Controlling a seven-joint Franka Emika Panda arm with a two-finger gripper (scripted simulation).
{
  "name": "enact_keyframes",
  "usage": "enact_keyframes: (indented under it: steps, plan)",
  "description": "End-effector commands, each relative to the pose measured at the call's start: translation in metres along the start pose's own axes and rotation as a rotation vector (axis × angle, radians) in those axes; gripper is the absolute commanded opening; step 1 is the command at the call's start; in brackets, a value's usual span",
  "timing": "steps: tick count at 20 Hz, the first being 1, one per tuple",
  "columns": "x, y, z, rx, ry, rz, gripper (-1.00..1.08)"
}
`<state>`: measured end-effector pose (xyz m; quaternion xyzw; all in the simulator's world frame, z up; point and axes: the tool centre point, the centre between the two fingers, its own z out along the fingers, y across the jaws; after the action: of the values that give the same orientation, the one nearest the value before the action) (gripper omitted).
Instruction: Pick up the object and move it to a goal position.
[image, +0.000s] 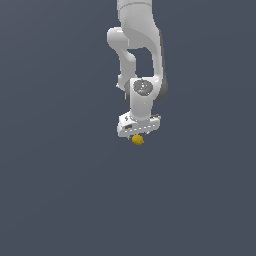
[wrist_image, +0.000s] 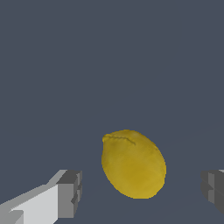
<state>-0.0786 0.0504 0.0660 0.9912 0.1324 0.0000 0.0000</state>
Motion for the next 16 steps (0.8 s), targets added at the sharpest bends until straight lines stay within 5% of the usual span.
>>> enact_keyframes:
  steps: [1, 11, 12, 16]
  plan:
    - [-0.001, 0.000, 0.011, 0.000, -0.001, -0.001, 1.00]
    - [-0.001, -0.001, 0.038, 0.000, 0.000, -0.003, 1.00]
    - [-0.001, -0.001, 0.038, 0.000, 0.000, -0.003, -1.00]
    - [-0.001, -0.001, 0.038, 0.000, 0.000, -0.003, -1.00]
